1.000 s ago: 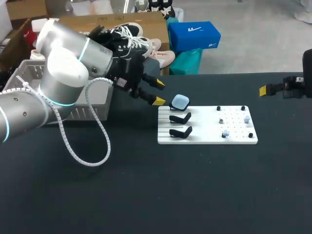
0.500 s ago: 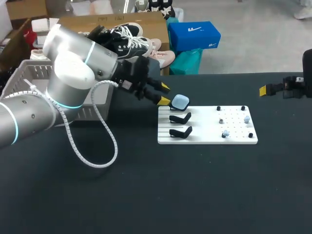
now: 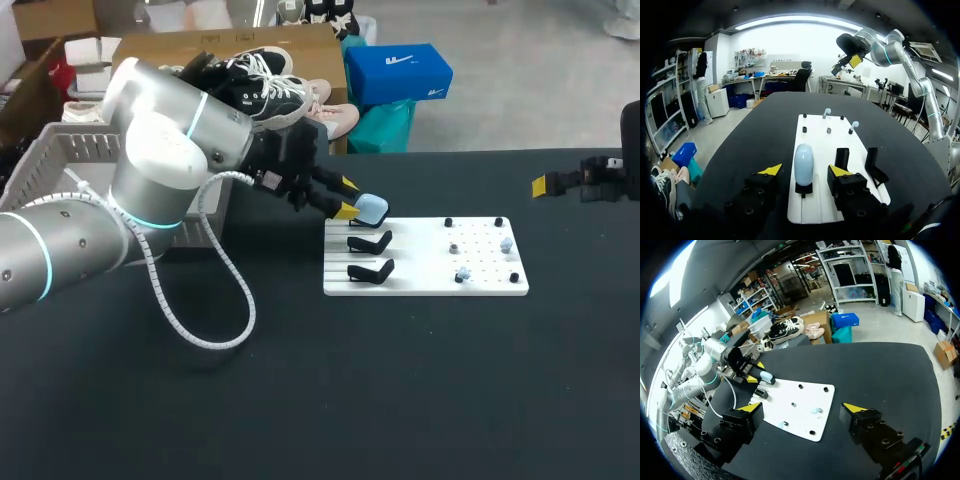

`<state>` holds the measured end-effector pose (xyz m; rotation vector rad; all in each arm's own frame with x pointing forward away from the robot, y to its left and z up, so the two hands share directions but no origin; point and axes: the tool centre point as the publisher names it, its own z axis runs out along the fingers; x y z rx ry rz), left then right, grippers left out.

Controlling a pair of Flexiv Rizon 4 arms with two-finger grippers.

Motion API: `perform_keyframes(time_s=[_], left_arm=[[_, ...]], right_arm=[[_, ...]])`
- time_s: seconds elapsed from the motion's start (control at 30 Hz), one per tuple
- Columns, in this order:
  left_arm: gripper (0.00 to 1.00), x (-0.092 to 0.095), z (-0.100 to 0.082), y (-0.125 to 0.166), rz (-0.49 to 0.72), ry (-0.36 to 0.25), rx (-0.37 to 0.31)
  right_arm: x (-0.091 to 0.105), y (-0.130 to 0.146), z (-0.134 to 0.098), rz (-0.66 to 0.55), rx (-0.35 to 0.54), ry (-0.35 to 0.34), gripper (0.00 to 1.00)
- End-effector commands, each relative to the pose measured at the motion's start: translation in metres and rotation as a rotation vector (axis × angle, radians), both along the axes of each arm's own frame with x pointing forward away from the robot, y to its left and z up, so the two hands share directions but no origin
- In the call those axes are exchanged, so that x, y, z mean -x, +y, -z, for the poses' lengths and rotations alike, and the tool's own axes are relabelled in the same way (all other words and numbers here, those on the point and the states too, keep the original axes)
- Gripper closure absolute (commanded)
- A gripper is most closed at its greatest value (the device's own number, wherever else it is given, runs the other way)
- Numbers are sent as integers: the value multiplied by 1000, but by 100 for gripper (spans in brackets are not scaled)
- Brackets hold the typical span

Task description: Pick up each earbud case from the left stands, insert the matching earbuds, close the lid, and place the case in the box.

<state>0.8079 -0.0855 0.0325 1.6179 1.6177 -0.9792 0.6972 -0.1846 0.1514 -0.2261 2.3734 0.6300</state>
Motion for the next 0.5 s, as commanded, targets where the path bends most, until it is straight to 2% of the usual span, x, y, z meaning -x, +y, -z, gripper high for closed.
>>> perform_keyframes(time_s=[0.03,0.5], left_arm=[[45,-6,4,-3,6,4,1],[47,-6,8,-8,3,14,2]], right_arm=[[-1,-1,1,-4,-2,0,0],[-1,-1,1,-4,-2,0,0]])
